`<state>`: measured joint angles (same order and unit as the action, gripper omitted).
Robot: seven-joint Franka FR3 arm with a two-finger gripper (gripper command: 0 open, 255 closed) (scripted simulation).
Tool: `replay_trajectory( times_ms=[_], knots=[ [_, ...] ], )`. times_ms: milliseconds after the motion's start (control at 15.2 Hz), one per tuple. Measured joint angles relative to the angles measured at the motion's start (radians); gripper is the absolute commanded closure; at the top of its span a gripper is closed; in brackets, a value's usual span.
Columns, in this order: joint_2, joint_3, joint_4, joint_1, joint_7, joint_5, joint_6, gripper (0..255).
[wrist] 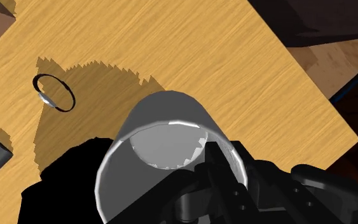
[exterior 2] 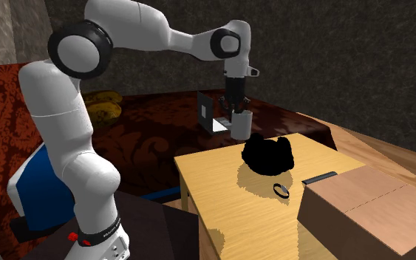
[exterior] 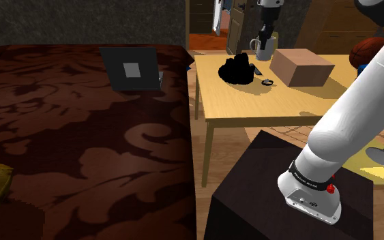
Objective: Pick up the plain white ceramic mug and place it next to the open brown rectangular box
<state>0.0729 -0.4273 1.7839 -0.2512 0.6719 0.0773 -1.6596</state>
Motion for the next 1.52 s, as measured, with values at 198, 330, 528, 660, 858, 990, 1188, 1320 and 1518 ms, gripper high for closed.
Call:
replay_trajectory(
  times_ms=[198,330,528,660,858,990,1188,1320,1518],
  knots=[
    [0.035,-0.035,0.033,-0.031,0.062,0.021,-0.006,255],
    [0.050,-0.057,0.049,-0.051,0.100,0.033,-0.012,255],
    [0.064,-0.094,0.063,-0.081,0.164,0.047,-0.018,255],
    [0.049,-0.127,0.048,-0.103,0.219,0.046,-0.022,255],
    [0.056,-0.166,0.048,-0.133,0.288,0.057,-0.023,255],
    [0.044,-0.197,0.029,-0.154,0.340,0.055,-0.019,255],
    [0.013,-0.242,0.007,-0.185,0.419,0.043,-0.030,255],
    [-0.018,-0.279,-0.023,-0.211,0.485,0.028,-0.029,255],
    [-0.065,-0.325,-0.061,-0.250,0.574,-0.001,-0.034,255]
  ],
)
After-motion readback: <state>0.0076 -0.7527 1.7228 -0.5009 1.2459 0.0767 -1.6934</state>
